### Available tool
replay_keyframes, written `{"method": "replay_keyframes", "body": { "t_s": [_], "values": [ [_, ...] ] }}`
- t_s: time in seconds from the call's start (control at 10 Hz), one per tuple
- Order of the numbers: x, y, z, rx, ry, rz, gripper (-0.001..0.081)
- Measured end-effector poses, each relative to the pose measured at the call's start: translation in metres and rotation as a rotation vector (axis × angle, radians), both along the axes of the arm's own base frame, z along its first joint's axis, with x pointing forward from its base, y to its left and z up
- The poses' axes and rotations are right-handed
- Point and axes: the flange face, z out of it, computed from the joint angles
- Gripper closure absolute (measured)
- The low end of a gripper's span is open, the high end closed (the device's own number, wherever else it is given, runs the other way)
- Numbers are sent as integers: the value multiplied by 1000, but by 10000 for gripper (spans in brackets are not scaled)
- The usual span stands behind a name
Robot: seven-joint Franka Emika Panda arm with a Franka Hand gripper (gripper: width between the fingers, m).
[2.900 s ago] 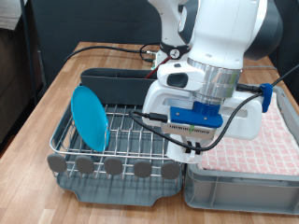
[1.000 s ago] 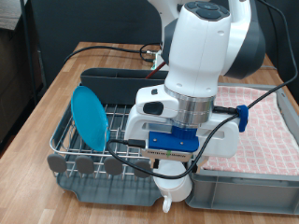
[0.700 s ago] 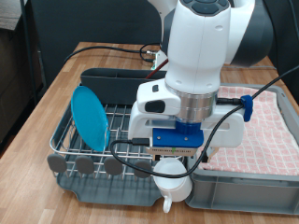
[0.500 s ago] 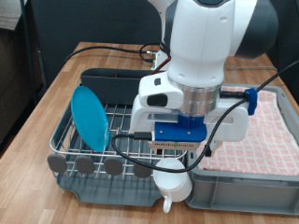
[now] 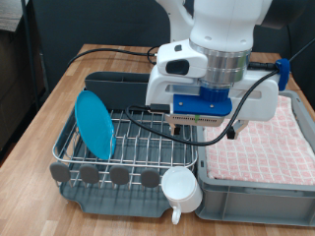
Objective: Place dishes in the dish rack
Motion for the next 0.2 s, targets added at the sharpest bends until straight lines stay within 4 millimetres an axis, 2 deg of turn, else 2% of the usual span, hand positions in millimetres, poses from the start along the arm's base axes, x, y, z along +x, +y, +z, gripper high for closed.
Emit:
{"method": "replay_keyframes", "body": {
  "t_s": [0.2],
  "values": [
    [-5, 8, 17, -22, -6, -8, 4]
  ]
}}
